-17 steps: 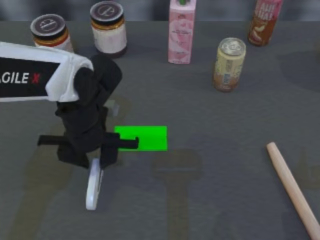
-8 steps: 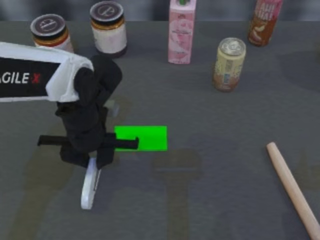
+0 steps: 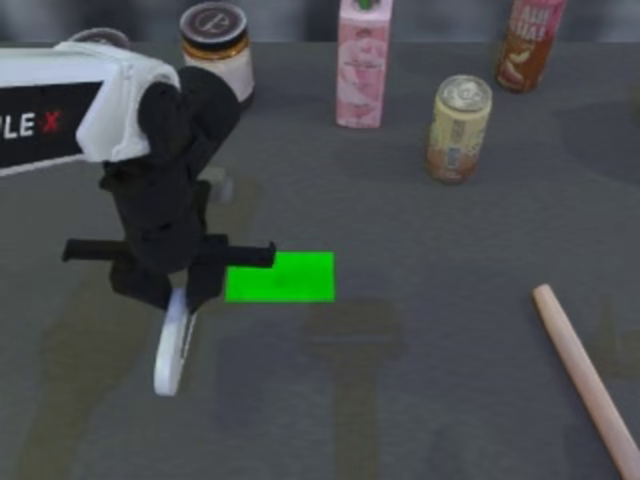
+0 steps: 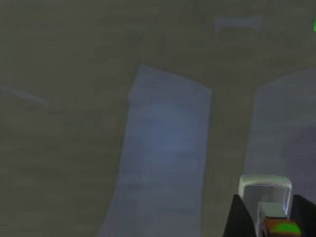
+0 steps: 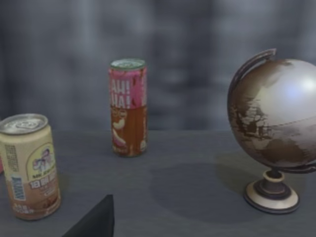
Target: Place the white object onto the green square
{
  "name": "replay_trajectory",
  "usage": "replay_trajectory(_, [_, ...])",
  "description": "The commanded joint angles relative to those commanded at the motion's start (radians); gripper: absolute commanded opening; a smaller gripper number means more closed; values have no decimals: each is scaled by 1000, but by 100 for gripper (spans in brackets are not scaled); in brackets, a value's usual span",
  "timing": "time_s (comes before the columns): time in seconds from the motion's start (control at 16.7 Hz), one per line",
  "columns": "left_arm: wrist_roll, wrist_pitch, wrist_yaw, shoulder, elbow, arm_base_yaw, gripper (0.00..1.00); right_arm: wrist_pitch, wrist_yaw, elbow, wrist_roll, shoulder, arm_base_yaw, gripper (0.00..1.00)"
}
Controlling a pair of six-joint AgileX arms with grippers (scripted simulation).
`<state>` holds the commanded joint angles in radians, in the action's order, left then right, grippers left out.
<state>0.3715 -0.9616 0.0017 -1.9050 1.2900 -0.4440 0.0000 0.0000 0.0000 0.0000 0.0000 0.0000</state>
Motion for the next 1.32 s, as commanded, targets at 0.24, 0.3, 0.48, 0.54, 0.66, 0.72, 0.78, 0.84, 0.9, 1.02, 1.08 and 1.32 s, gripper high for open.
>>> replay_trajectory(0.24, [-1, -175, 0, 62, 108, 6, 0, 0, 0, 0, 0, 0, 0, 100])
replay_trajectory(0.3, [-2, -196, 0, 74, 124, 8, 0, 0, 0, 0, 0, 0, 0, 100])
replay_trajectory(0.48, [-2, -206, 0, 81, 132, 8, 0, 0, 0, 0, 0, 0, 0, 100])
replay_trajectory(0.54, [-2, -206, 0, 81, 132, 8, 0, 0, 0, 0, 0, 0, 0, 100])
replay_trajectory(0.66, [-5, -204, 0, 77, 132, 2, 0, 0, 0, 0, 0, 0, 0, 100])
replay_trajectory(0.72, [-16, -207, 0, 70, 142, 0, 0, 0, 0, 0, 0, 0, 0, 100])
replay_trajectory(0.78, [-36, -212, 1, 58, 161, -6, 0, 0, 0, 0, 0, 0, 0, 100])
replay_trajectory(0.84, [-67, -219, 1, 40, 188, -12, 0, 0, 0, 0, 0, 0, 0, 100])
replay_trajectory(0.9, [-109, -228, 2, 18, 221, -21, 0, 0, 0, 0, 0, 0, 0, 100])
replay_trajectory(1.02, [-224, -251, 5, -37, 301, -41, 0, 0, 0, 0, 0, 0, 0, 100])
replay_trajectory(1.08, [-297, -265, 7, -70, 346, -52, 0, 0, 0, 0, 0, 0, 0, 100])
replay_trajectory(1.32, [-665, -327, 15, -212, 536, -104, 0, 0, 0, 0, 0, 0, 0, 100])
